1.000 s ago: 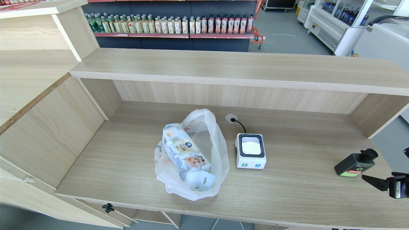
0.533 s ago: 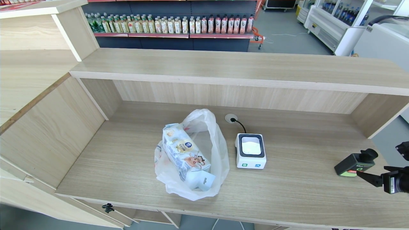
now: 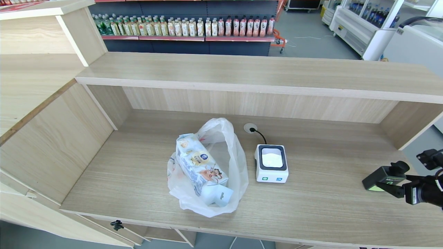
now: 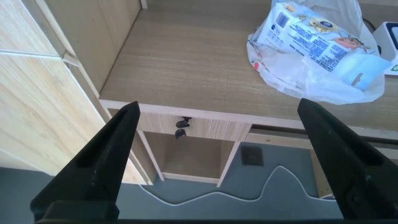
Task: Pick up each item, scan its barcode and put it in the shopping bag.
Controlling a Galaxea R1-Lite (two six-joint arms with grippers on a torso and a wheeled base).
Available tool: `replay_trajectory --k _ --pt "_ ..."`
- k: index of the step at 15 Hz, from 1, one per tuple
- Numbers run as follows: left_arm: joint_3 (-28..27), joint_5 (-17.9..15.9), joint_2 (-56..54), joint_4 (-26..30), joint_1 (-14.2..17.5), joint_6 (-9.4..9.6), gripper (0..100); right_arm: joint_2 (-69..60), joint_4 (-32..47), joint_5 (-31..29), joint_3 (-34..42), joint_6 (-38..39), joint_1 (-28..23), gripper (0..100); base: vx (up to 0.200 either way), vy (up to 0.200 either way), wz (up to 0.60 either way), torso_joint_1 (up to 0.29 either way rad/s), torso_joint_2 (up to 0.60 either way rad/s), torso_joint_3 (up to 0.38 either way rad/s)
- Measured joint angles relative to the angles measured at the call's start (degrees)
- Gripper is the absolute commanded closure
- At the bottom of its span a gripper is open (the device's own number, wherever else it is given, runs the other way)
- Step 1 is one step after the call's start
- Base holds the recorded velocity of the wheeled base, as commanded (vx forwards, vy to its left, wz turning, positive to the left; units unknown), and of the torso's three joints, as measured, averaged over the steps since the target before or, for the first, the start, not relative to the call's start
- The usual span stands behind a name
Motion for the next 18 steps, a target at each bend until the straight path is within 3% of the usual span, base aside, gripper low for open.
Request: replay_trajectory --k 12,13,18 --pt "0.0 0.0 0.0 0.0 0.0 0.00 0 5.3 -0.3 1.9 -4.0 0.0 3.6 0 0.000 0.000 0.00 0.000 0.00 0.000" --pt "0.0 0.0 0.0 0.0 0.0 -0.02 0 5.4 -0.4 1.8 -4.0 0.0 3.6 100 0.000 0.000 0.00 0.000 0.00 0.000" --pt "0.0 0.0 0.0 0.0 0.0 0.00 0 5.8 -0.3 1.8 -4.4 -0.1 3.7 100 0.000 0.000 0.00 0.000 0.00 0.000"
